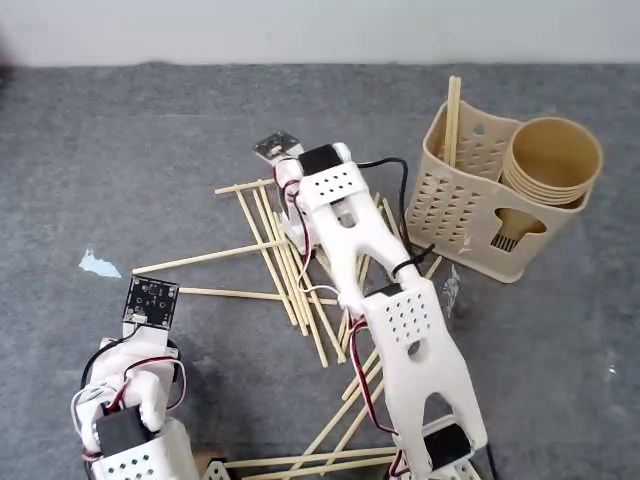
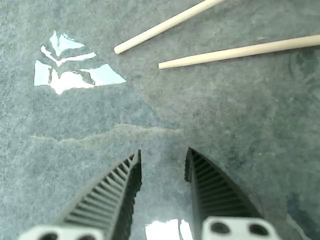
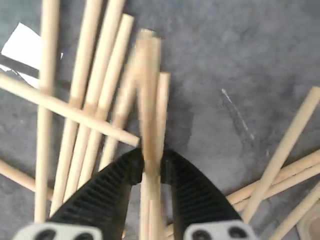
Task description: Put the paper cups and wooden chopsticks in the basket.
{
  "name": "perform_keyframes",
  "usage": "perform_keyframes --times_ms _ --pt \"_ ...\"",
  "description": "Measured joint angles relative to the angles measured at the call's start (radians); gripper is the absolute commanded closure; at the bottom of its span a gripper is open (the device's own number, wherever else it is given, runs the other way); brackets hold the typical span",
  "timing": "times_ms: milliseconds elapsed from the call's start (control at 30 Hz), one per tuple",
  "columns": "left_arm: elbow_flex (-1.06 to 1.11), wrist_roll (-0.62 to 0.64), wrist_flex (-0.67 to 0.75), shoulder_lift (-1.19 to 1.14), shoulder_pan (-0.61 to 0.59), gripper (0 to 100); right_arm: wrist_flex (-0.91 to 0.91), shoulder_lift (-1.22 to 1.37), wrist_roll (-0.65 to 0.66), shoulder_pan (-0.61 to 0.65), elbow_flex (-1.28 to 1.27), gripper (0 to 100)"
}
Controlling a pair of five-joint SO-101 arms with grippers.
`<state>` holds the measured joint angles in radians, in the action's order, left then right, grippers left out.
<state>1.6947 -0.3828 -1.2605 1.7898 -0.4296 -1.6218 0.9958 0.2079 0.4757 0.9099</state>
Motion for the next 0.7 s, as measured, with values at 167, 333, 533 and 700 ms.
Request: perform_keyframes --times_ms 167,333,533,700 --pt "0.0 0.0 0.0 0.0 0.0 86 -0.021 -0.017 0.006 0.008 0.0 98.9" --pt "0.0 0.0 0.0 0.0 0.0 86 -0.083 -0.104 0.006 0.006 0.0 98.9" --pt "0.0 0.0 0.0 0.0 0.0 86 -0.124 -0.262 0.006 0.008 0.0 99.1" --pt "0.0 0.0 0.0 0.0 0.0 86 -0.124 -0.433 0.006 0.006 0.0 99.1"
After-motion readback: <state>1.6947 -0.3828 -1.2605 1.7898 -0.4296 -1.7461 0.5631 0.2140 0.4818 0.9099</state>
